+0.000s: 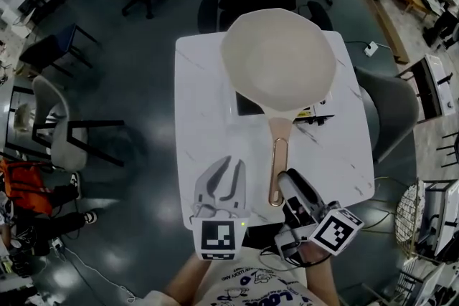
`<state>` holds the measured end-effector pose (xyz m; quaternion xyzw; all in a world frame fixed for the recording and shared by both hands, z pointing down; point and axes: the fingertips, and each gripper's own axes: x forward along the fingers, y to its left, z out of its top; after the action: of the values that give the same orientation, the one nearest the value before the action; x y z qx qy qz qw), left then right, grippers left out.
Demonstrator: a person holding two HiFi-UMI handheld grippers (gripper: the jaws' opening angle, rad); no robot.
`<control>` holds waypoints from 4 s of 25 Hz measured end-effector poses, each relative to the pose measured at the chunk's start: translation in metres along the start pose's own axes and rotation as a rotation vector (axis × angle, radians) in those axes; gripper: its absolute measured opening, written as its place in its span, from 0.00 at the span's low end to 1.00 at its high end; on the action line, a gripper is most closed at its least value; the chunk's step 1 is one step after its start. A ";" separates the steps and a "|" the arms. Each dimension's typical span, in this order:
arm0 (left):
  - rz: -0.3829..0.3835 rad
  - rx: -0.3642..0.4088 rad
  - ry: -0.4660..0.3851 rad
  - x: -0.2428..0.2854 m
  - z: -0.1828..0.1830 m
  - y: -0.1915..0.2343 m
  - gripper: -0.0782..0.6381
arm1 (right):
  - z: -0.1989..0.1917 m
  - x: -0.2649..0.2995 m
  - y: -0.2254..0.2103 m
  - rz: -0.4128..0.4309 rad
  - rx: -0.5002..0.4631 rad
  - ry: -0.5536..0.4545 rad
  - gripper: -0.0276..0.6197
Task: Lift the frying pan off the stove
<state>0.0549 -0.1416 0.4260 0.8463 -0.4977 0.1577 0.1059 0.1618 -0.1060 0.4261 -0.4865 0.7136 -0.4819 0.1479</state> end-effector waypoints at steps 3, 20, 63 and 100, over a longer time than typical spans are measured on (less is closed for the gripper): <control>0.006 0.010 0.002 0.001 0.000 0.000 0.22 | -0.006 0.004 -0.001 0.049 0.083 0.029 0.36; 0.080 -0.026 0.019 0.006 -0.004 0.008 0.22 | -0.028 0.027 0.006 0.214 0.272 0.150 0.37; -0.185 -0.287 0.108 0.060 0.013 0.003 0.22 | -0.032 0.030 0.012 0.284 0.299 0.284 0.20; -0.547 -0.781 0.244 0.107 0.014 -0.044 0.42 | -0.027 0.023 0.008 0.270 0.303 0.271 0.20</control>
<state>0.1442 -0.2123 0.4519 0.8185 -0.2632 0.0238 0.5101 0.1277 -0.1101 0.4391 -0.2899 0.7051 -0.6202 0.1850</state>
